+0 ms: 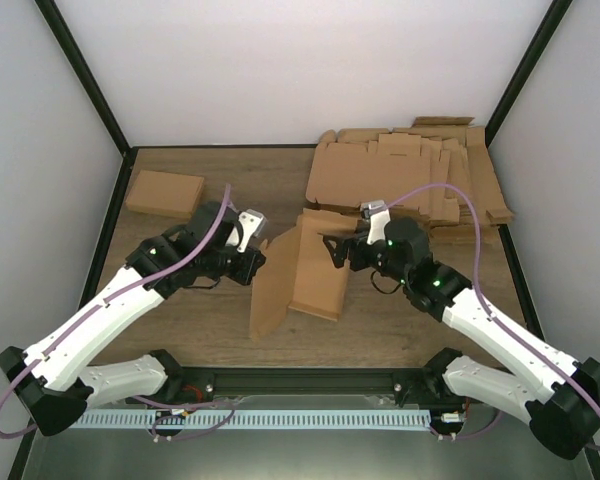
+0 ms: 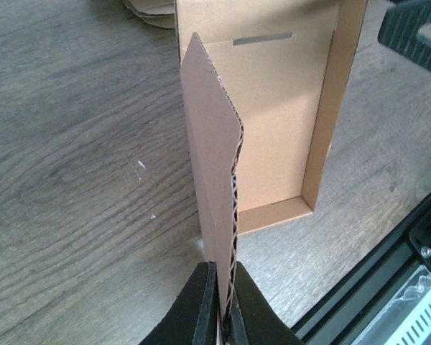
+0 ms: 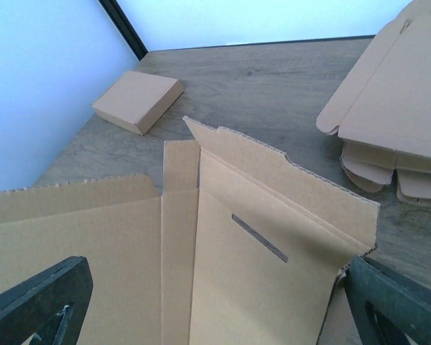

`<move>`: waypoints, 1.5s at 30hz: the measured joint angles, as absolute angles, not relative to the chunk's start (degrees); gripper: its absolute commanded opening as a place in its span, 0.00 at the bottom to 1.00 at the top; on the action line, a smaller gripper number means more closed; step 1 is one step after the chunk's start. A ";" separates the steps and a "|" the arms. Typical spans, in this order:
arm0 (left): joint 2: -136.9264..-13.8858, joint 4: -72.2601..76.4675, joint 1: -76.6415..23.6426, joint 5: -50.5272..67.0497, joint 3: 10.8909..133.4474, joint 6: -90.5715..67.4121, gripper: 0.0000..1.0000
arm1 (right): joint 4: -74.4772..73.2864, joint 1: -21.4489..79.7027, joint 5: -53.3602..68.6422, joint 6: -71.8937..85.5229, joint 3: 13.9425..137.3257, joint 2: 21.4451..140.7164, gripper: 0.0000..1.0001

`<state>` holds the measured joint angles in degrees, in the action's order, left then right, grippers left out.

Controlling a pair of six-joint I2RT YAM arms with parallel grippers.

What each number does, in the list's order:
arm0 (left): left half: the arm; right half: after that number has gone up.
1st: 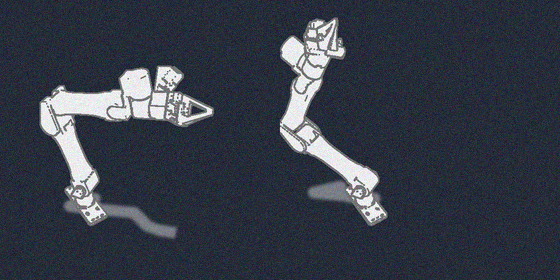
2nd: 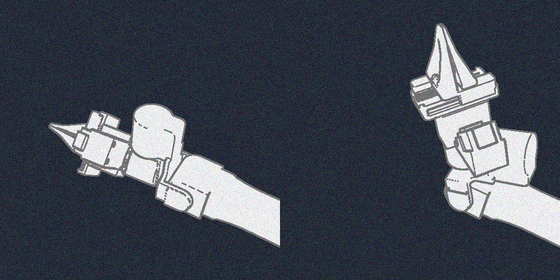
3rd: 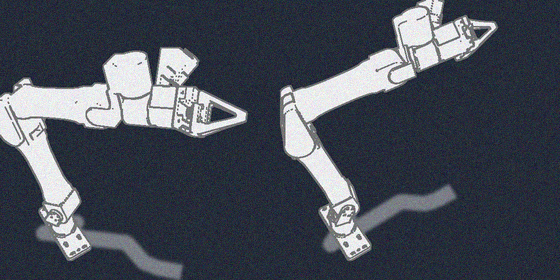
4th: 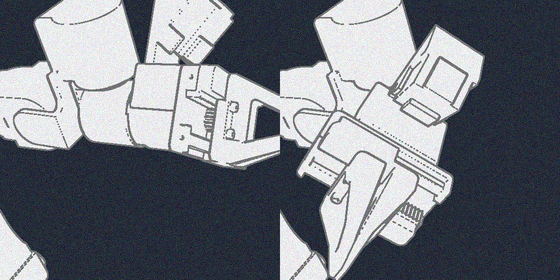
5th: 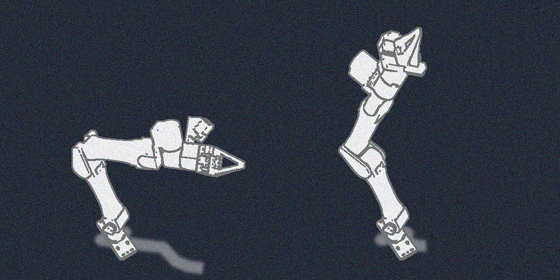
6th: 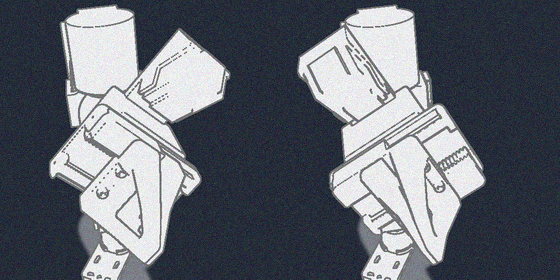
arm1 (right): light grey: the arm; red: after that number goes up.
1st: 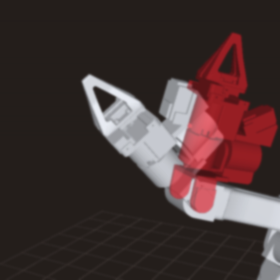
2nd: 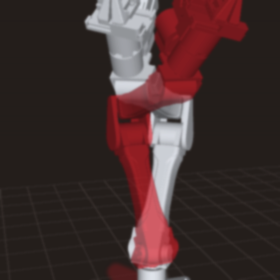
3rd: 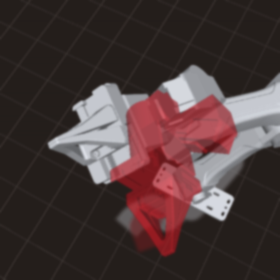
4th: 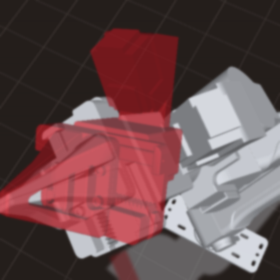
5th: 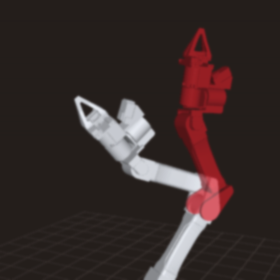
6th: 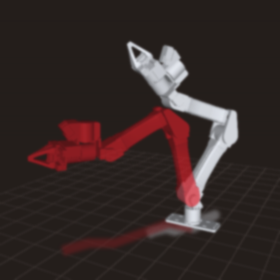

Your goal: Fold the paper box

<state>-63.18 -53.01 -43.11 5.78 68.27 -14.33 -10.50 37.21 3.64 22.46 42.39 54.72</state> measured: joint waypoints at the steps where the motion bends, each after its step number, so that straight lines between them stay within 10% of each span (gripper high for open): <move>1: -63.20 -52.97 -43.11 6.33 68.12 -13.91 0.06 | -10.83 37.21 3.49 22.31 42.87 54.74 1.00; 45: -60.62 -38.09 -43.05 6.20 55.37 -1.17 0.04 | -26.85 32.71 2.90 19.16 62.94 61.58 1.00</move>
